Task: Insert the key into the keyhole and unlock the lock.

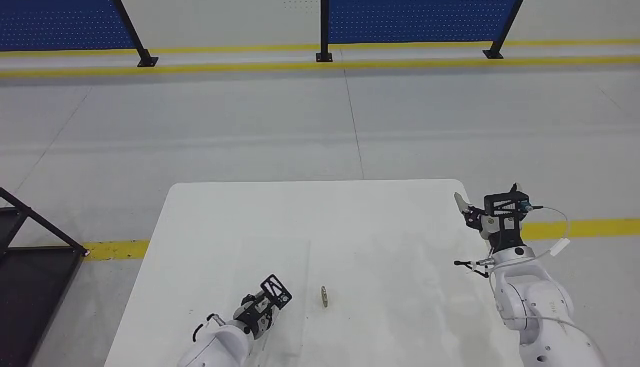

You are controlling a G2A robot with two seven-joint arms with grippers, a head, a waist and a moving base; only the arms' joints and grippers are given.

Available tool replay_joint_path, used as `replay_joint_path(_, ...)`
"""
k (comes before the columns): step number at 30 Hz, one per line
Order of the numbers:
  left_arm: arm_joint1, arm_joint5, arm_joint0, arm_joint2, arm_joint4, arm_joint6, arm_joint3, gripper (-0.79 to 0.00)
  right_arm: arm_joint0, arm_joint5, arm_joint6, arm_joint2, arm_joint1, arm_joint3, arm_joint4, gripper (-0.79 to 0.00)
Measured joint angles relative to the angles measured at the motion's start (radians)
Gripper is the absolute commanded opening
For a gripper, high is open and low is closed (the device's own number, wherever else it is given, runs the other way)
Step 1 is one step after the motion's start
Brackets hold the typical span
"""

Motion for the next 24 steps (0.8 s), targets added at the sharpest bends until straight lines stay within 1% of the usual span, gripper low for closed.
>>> replay_joint_path(6, 0.0, -0.003, -0.006, 0.001, -0.008, 0.0, 0.009, -0.64, 0.0, 0.0, 0.0, 0.0, 0.0, 0.0, 0.0, 0.0)
replay_joint_path(11, 0.0, -0.001, -0.007, 0.002, -0.007, 0.002, 0.008, -0.733, 0.0, 0.0, 0.0, 0.0, 0.0, 0.0, 0.0, 0.0)
replay_joint_path(12, 0.0, 0.0, -0.006, 0.001, -0.007, 0.002, 0.006, -0.776, 0.0, 0.0, 0.0, 0.0, 0.0, 0.0, 0.0, 0.0)
replay_joint_path(13, 0.0, 0.001, -0.005, 0.001, -0.006, 0.002, 0.004, -0.785, 0.0, 0.0, 0.0, 0.0, 0.0, 0.0, 0.0, 0.0)
replay_joint_path(24, 0.004, 0.006, 0.007, -0.018, -0.01, 0.024, -0.012, -0.785, 0.0, 0.0, 0.0, 0.0, 0.0, 0.0, 0.0, 0.0)
